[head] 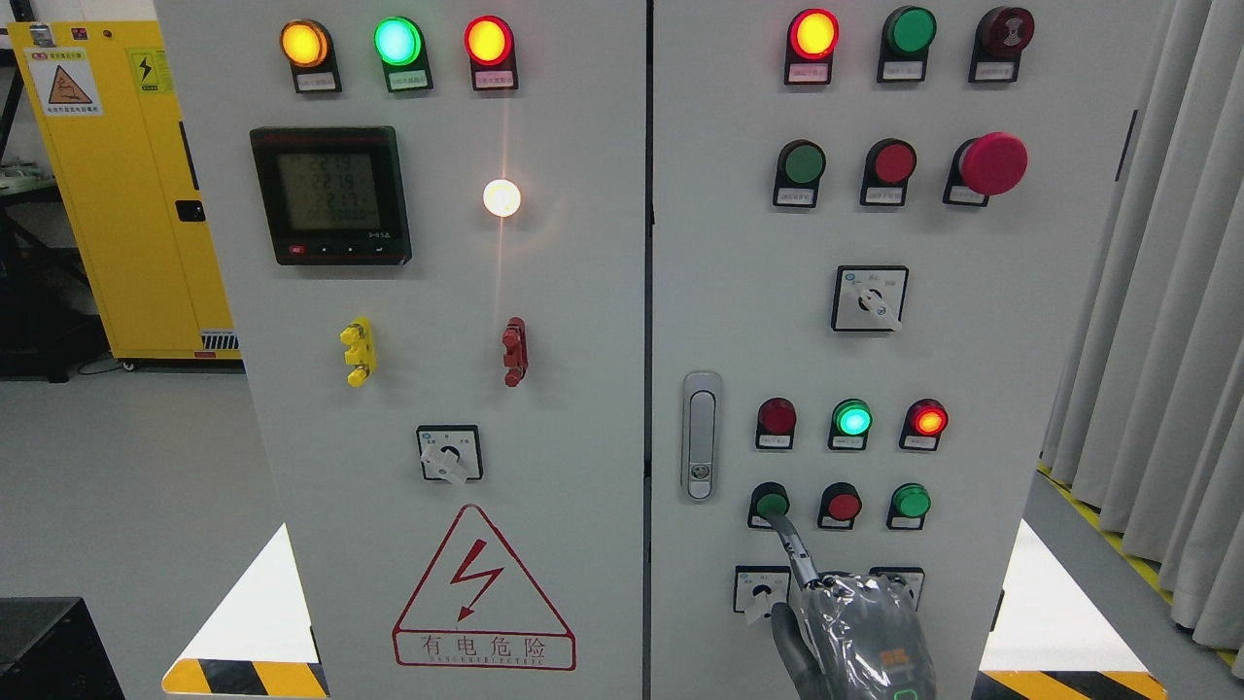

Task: Press green start button
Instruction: 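Press the green push button with the right hand's index finger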

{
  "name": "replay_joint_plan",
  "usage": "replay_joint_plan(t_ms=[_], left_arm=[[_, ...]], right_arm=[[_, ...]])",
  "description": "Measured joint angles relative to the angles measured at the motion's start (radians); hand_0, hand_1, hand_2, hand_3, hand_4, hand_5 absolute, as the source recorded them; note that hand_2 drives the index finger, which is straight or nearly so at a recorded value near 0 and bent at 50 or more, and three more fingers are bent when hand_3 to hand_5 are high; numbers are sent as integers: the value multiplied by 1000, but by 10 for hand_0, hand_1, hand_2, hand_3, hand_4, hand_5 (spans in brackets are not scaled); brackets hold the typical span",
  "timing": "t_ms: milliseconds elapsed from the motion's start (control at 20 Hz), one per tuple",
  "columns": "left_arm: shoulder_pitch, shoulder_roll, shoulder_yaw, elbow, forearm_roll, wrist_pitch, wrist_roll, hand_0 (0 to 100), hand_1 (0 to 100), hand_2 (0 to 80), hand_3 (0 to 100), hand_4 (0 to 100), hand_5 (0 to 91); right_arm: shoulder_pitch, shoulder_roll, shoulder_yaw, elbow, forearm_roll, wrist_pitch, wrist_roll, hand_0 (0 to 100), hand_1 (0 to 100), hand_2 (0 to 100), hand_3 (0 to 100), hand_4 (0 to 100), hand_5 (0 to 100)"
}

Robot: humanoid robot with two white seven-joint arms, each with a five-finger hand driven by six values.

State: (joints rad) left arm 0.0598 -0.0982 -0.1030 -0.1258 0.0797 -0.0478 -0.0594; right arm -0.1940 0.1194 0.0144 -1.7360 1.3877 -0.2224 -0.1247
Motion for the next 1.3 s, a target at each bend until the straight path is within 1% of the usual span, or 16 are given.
replay_joint_plan(t_ms=[500,850,1300], left_arm=[[0,0,0,0,0,0,0,120,556,0,0,0,0],[0,0,0,0,0,0,0,120,556,0,0,0,0],[0,0,0,0,0,0,0,120,556,0,0,0,0]], right_arm=[[-15,1,-1,14,-1,-1,5,668,949,0,1000,1000,1000],[-19,3,0,18,-2,-1,22,673,947,0,1000,1000,1000],[-20,5,7,16,-9,13,26,678,944,0,1000,1000,1000]])
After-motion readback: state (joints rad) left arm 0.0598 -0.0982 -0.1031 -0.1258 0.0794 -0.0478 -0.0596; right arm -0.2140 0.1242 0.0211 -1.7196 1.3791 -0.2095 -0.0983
